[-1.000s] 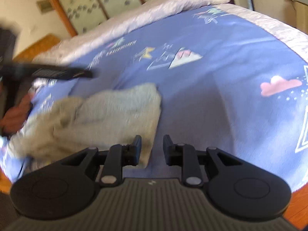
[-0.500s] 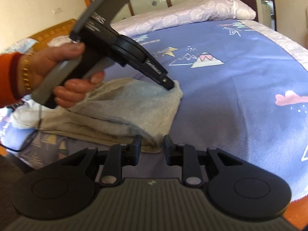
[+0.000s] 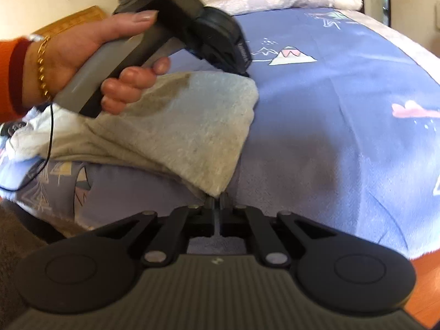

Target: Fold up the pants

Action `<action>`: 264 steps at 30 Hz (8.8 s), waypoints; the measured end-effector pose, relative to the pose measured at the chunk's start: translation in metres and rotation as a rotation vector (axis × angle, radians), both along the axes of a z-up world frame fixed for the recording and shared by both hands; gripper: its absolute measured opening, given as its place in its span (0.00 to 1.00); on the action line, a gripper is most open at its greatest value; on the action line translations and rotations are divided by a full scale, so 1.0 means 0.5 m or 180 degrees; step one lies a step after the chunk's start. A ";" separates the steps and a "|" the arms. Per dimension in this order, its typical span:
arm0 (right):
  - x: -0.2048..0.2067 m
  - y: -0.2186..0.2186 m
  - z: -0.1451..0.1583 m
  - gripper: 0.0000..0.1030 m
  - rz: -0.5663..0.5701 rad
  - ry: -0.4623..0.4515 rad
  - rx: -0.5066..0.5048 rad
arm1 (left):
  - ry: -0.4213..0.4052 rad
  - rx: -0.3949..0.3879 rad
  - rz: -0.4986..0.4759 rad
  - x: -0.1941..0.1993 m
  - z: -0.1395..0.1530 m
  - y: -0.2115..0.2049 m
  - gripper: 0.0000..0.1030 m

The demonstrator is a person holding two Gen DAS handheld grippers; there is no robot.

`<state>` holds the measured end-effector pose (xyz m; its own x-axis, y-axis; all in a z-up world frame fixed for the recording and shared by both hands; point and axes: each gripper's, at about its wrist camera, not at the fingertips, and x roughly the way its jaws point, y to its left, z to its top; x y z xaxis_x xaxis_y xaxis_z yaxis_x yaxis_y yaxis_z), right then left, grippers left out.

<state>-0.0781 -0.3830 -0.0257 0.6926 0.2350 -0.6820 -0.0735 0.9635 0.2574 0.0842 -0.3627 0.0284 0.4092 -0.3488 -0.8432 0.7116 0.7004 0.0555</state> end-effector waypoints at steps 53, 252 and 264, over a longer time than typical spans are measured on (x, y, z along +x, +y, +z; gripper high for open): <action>0.353 0.565 0.020 0.09 0.0941 0.0637 0.0652 | -0.0246 -0.1795 0.2739 -0.104 0.057 1.014 0.27; 0.111 0.330 0.015 0.96 -0.0367 0.0145 0.0958 | -0.0032 -0.0093 0.2365 -0.216 -0.042 0.669 1.00; 0.106 0.311 0.017 0.87 -0.0464 0.0098 0.1015 | 0.0240 -0.0363 0.2308 -0.217 -0.047 0.700 1.00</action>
<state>-0.0254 -0.2274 -0.0172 0.7149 0.3396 -0.6113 0.0714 0.8341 0.5469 -0.0242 -0.0126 0.0048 0.5127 -0.0999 -0.8528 0.0666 0.9948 -0.0764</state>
